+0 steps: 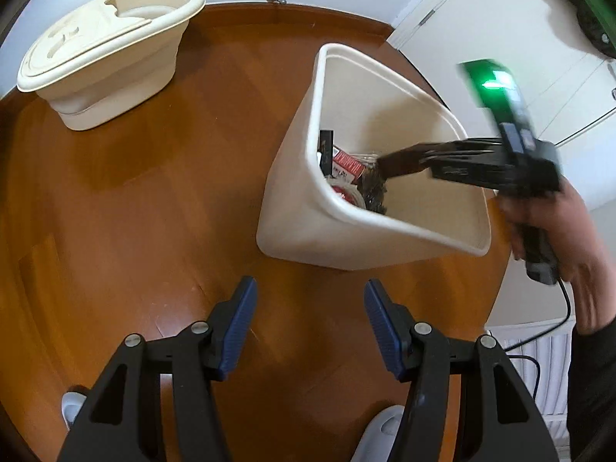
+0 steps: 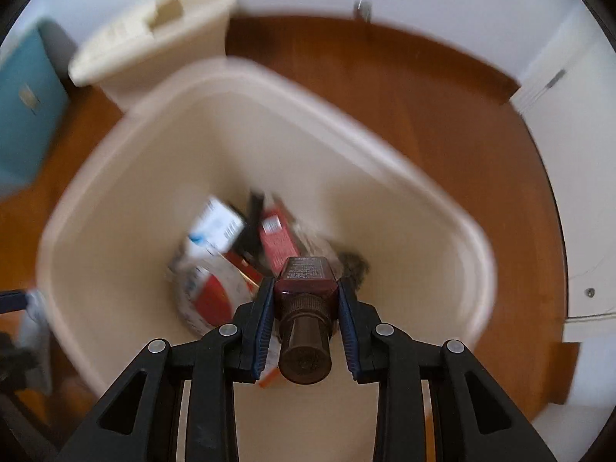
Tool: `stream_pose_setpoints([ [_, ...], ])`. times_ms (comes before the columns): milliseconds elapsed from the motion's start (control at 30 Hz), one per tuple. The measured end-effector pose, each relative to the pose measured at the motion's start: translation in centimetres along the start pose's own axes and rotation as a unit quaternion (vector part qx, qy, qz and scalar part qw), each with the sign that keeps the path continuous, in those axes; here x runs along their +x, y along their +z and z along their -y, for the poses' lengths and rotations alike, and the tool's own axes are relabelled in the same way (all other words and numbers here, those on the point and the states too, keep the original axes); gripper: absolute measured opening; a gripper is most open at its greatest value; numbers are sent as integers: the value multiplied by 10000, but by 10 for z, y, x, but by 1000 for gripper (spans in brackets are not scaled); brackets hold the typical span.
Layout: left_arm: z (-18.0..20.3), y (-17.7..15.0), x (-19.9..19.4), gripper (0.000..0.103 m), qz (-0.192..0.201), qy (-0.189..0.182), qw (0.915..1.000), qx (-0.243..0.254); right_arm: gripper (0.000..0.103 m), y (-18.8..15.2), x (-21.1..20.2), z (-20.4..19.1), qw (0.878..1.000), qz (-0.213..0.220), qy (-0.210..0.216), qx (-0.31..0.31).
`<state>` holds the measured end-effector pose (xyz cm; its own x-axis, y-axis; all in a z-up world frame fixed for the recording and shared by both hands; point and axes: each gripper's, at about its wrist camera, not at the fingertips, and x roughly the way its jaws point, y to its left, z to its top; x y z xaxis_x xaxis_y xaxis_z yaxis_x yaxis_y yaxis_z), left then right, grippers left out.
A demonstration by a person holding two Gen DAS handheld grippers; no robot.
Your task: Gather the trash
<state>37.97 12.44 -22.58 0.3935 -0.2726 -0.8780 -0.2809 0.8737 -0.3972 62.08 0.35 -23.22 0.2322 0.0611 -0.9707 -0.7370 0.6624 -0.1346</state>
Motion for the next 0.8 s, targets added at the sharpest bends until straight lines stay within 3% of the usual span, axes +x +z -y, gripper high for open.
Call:
stream_pose_setpoints([
  [200, 9, 4, -13, 57, 13, 124, 9999, 81, 37, -8, 53, -13, 9937, -1112, 139, -6],
  [267, 12, 6, -25, 57, 104, 162, 9998, 13, 43, -6, 44, -10, 9944, -1052, 20, 100],
  [300, 14, 7, -32, 57, 137, 163, 9998, -21, 53, -6, 35, -7, 9950, -986, 15, 185],
  [367, 15, 4, -50, 57, 230, 121, 9995, -199, 60, -6, 3, 0, 9965, -716, 16, 420],
  [433, 20, -1, -70, 57, 335, 74, 9988, -336, 60, -14, -46, 7, 9973, -291, 119, 664],
  [500, 32, -9, -97, 56, 464, 88, 9983, -354, 60, -31, -109, 9, 9937, 349, 394, 988],
  [567, 52, -19, -128, 57, 617, 165, 9977, -211, 60, -59, -170, 10, 9831, 952, 784, 1351],
  [633, 66, -27, -157, 57, 763, 234, 9968, -32, 71, -101, -234, 6, 9643, 1595, 1045, 1836],
  [700, 90, -39, -194, 61, 1022, 334, 9935, 371, 94, -154, -299, -14, 9452, 2205, 1103, 2142],
  [767, 114, -57, -233, 82, 1313, 557, 9853, 943, 102, -197, -350, -42, 9316, 2629, 1109, 2252],
  [800, 122, -69, -251, 84, 1451, 645, 9803, 1175, 103, -215, -369, -55, 9288, 2741, 1112, 2231],
])
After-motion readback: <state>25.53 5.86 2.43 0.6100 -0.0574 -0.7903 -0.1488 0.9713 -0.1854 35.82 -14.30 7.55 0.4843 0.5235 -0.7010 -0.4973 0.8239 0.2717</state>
